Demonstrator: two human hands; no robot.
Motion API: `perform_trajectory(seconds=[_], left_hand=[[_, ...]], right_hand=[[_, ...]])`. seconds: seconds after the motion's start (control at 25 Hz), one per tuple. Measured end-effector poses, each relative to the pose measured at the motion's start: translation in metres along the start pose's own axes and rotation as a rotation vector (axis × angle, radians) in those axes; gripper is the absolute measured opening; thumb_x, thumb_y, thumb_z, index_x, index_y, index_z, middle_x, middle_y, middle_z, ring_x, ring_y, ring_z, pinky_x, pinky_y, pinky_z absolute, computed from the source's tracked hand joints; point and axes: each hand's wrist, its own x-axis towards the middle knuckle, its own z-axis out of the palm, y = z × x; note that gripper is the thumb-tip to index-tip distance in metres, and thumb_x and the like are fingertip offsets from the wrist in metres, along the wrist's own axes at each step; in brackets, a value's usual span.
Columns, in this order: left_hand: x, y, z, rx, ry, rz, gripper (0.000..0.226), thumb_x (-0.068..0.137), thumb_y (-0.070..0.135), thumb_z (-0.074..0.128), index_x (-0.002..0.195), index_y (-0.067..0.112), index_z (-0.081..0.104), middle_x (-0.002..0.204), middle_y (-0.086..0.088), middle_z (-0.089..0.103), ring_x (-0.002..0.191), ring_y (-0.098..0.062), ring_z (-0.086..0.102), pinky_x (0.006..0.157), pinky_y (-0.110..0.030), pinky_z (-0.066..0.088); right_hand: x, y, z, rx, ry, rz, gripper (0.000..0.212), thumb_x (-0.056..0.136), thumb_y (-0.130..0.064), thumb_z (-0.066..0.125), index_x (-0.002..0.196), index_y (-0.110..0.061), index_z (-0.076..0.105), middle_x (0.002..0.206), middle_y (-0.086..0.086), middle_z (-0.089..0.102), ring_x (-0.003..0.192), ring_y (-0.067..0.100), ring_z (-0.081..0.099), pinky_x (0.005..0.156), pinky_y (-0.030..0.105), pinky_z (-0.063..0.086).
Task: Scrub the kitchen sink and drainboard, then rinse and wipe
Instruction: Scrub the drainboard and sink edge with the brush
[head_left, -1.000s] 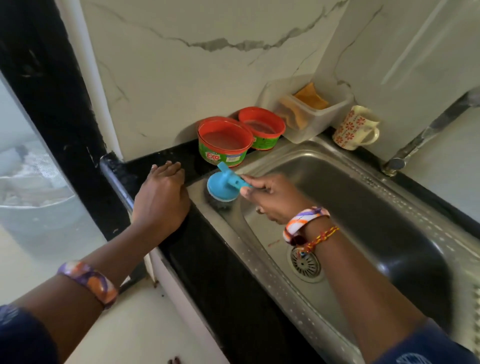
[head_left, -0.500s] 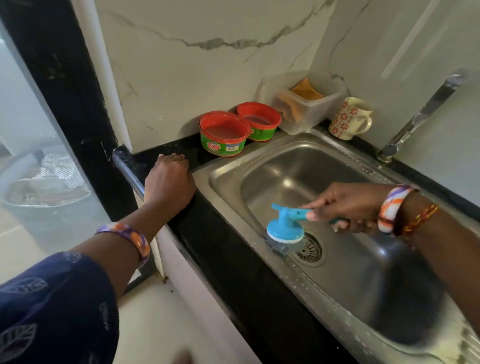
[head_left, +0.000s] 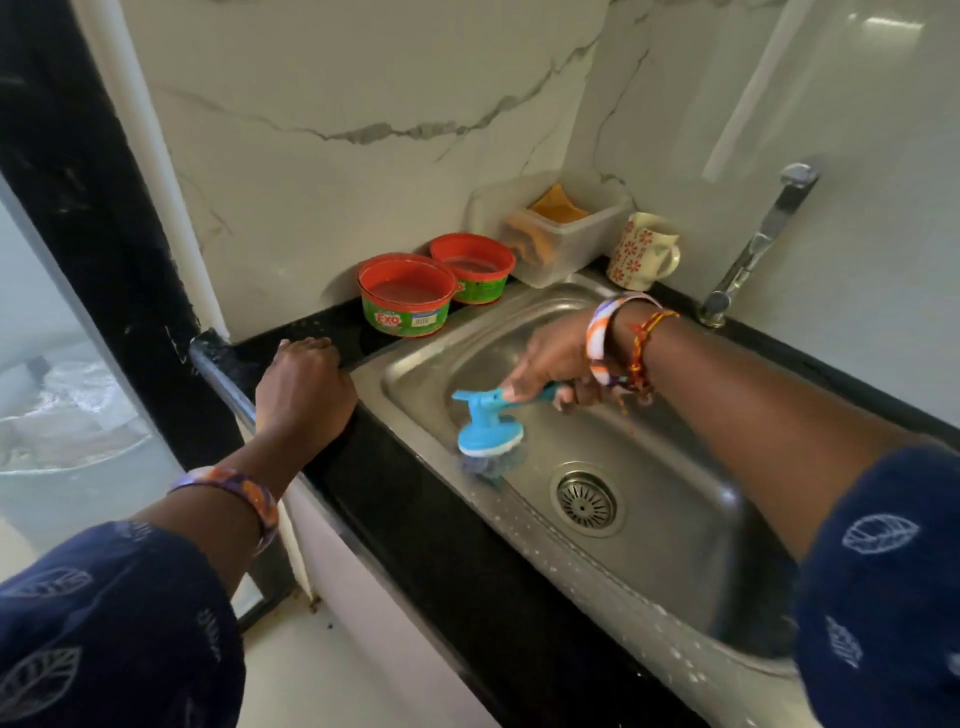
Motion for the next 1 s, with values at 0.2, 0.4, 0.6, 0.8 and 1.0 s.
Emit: perform_trajectory(seconds=[0.2,0.4,0.6,0.8,1.0], left_hand=[[0.002,0.001,0.001,-0.005,0.029,0.017,0.020,0.088,0.006,0.046,0.093,-0.001,0.064,0.103,-0.020,0.063,0.100,-0.038,0.056,0.079,-0.041,0.048],[0.006,0.001,0.004,-0.008,0.055,0.006,0.018,0.084,0.003,0.047,0.090,-0.003,0.062,0.097,-0.024,0.062,0.097,-0.041,0.055,0.075,-0.042,0.048],[0.005,-0.003,0.006,-0.018,0.025,0.044,0.019,0.087,0.006,0.044,0.089,-0.001,0.061,0.098,-0.023,0.062,0.099,-0.041,0.056,0.077,-0.044,0.049],[0.006,-0.003,0.003,-0.021,-0.005,0.041,0.019,0.089,0.008,0.044,0.090,0.002,0.061,0.097,-0.020,0.063,0.094,-0.038,0.058,0.074,-0.042,0.049],[0.004,-0.004,0.003,-0.042,0.000,-0.015,0.024,0.089,0.010,0.046,0.104,0.004,0.064,0.106,-0.022,0.063,0.104,-0.040,0.055,0.080,-0.044,0.048]], right_hand=[[-0.001,-0.002,0.005,0.058,0.064,-0.115,0.025,0.094,-0.026,0.055,0.113,-0.013,0.064,0.050,-0.001,0.042,0.030,0.003,0.033,0.033,0.008,0.023],[0.038,-0.057,0.011,-0.072,0.296,-0.262,0.034,0.093,-0.031,0.054,0.114,-0.005,0.060,0.055,0.000,0.047,0.036,0.008,0.041,0.039,0.017,0.035],[-0.013,0.001,0.001,-0.002,-0.009,-0.042,0.035,0.093,-0.034,0.055,0.123,-0.015,0.057,0.043,0.000,0.049,0.029,0.006,0.033,0.034,0.010,0.030],[-0.094,0.090,0.021,0.157,-0.051,-0.064,0.035,0.093,-0.019,0.055,0.126,-0.030,0.057,0.059,0.003,0.066,0.029,0.005,0.042,0.031,0.013,0.035],[-0.101,0.076,0.077,0.132,0.215,-0.307,0.045,0.095,-0.017,0.052,0.137,-0.030,0.043,0.066,-0.003,0.060,0.037,0.003,0.041,0.034,0.012,0.030]])
